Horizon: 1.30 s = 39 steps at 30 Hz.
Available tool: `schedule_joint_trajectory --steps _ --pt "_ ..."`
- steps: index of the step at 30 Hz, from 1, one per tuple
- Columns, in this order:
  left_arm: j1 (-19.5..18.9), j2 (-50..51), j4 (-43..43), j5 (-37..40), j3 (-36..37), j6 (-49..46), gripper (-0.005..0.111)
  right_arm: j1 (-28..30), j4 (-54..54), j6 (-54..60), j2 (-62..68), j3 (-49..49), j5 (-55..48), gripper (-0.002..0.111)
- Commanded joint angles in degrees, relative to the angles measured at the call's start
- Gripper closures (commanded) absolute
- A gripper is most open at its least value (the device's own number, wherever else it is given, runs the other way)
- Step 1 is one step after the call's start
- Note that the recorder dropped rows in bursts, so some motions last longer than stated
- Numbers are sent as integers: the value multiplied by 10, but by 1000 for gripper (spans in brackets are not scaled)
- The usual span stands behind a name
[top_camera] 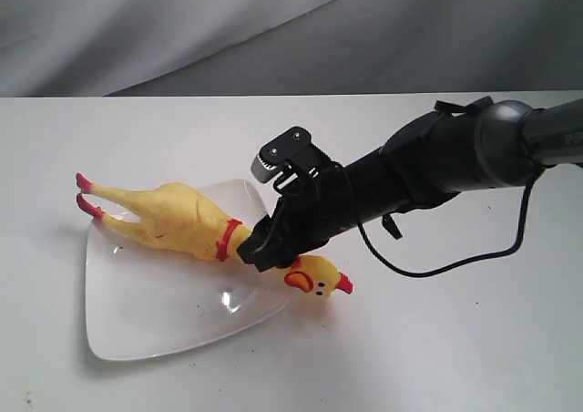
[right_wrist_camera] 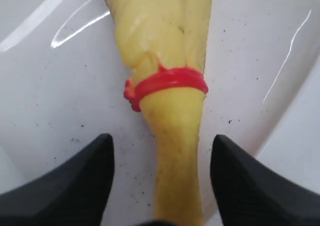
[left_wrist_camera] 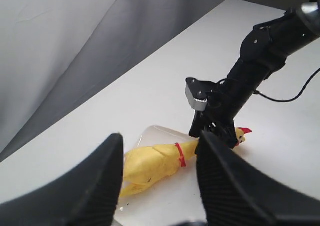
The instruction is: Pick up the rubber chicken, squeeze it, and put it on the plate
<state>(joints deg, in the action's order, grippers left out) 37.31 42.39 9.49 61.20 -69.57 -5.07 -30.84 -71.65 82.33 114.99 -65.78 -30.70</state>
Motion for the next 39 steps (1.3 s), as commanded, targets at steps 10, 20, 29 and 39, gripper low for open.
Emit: schedule_joint_trajectory --steps 10,20,29,39 --pt "-1 -4 -42 88 -1 1 107 -1 235 -236 -308 -3 -97 108" --pt "-1 -215 -55 88 -74 94 107 -1 256 -255 -745 161 52 108" --pt "-1 -369 -60 88 -74 101 107 -1 256 -257 -1076 338 218 108" --pt "-1 -410 -60 88 -74 123 107 -1 256 -258 -1127 368 209 108"
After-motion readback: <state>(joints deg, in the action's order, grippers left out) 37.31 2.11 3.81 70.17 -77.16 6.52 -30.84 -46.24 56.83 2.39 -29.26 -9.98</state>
